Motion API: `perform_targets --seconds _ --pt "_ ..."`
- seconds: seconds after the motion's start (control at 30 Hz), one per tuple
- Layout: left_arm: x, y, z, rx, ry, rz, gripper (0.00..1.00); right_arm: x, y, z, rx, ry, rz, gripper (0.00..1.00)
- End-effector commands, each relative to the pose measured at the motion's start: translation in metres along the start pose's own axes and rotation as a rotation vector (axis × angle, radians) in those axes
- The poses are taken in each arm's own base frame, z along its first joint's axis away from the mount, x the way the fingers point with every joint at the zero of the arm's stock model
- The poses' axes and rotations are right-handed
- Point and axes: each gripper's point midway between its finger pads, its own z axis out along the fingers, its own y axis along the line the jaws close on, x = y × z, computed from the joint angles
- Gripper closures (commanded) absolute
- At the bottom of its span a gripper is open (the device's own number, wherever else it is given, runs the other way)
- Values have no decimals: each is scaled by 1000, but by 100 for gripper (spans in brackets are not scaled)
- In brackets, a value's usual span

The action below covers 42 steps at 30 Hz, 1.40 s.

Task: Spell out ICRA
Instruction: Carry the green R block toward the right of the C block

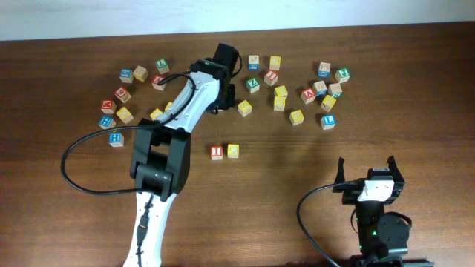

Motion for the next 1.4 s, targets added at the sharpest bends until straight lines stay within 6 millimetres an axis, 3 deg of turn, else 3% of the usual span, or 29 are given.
perform_targets --seconds 0.0,0.13,0.27,0.37,0.53,0.73,0.83,0.93,1.1,1.23,1.37 --pt "1 2 3 -16 4 -4 75 3 -3 0 15 6 0 2" --pt "-3 1 -18 2 -11 -6 75 3 -3 0 15 6 0 2" --pt "-12 -11 -63 102 -54 -13 75 3 -3 0 15 6 0 2" --pt "-2 -26 -92 216 -17 -7 75 3 -3 0 15 6 0 2" --pt "35 -50 -105 345 143 12 76 3 -3 0 15 6 0 2" --pt "97 -106 -121 368 272 149 76 3 -3 0 15 6 0 2" --pt "109 -110 -117 203 224 140 77 3 -3 0 15 6 0 2" --pt "131 -127 -119 156 229 181 76 3 -3 0 15 6 0 2" --pt "148 -117 -94 63 247 132 75 3 -3 0 15 6 0 2" --pt "152 -115 -74 61 242 90 76 3 -3 0 15 6 0 2" --pt "141 -109 -62 17 168 92 76 3 -3 0 15 6 0 2"
